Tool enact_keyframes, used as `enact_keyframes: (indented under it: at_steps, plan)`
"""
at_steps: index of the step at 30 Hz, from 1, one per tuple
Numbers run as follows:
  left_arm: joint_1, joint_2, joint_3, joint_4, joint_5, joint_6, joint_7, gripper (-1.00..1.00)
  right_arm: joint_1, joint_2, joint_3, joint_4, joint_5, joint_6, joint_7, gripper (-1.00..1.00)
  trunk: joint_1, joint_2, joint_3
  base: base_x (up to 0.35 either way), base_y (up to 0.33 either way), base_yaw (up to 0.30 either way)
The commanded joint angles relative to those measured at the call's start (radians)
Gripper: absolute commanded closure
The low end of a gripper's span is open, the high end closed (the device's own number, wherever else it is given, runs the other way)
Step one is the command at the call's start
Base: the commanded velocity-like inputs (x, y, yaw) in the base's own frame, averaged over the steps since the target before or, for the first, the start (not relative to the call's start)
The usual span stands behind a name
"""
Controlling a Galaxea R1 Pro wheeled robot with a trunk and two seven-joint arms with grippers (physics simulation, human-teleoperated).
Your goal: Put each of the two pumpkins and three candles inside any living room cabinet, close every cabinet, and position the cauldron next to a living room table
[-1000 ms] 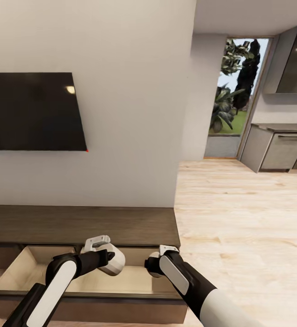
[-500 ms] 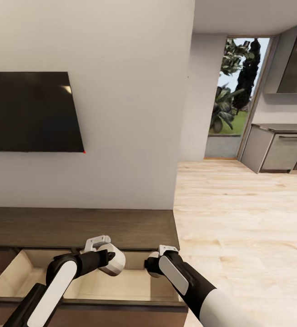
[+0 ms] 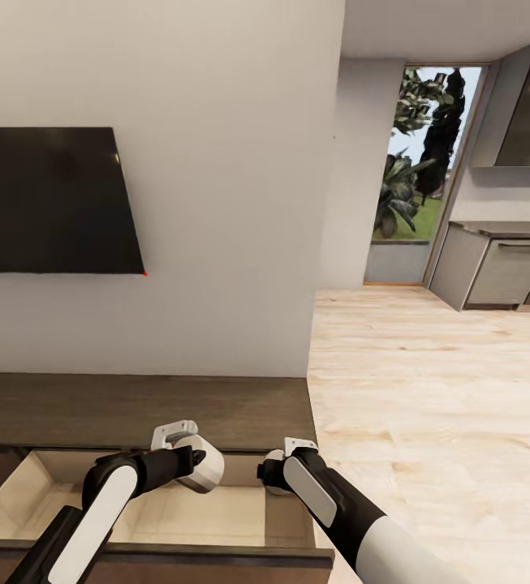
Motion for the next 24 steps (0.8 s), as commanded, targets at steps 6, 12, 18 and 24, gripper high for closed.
enact_keyframes:
  at_steps: [6,12,18,24]
  plan:
    - [-0.001,0.001,-0.002,-0.001,0.009,0.001,0.010,1.00,-0.001,0.000,0.003,-0.001,-0.008,0.000,-0.011,1.00,0.000,-0.001,-0.001,0.001,0.000,0.000]
    - [-0.001,0.001,-0.002,-0.001,0.009,0.000,0.011,1.00,-0.001,0.000,0.003,-0.001,-0.008,-0.008,-0.011,1.00,0.008,-0.015,-0.007,0.000,0.000,0.000]
    - [-0.001,0.001,-0.001,-0.001,0.009,-0.001,0.011,1.00,-0.001,0.000,0.003,-0.001,-0.008,-0.009,-0.011,1.00,0.015,-0.029,-0.014,0.000,0.000,0.000]
    - [-0.001,0.001,-0.001,0.000,0.008,-0.002,0.011,1.00,-0.001,-0.001,0.003,-0.003,-0.008,-0.009,-0.010,1.00,0.038,-0.071,-0.032,0.000,0.000,0.000]
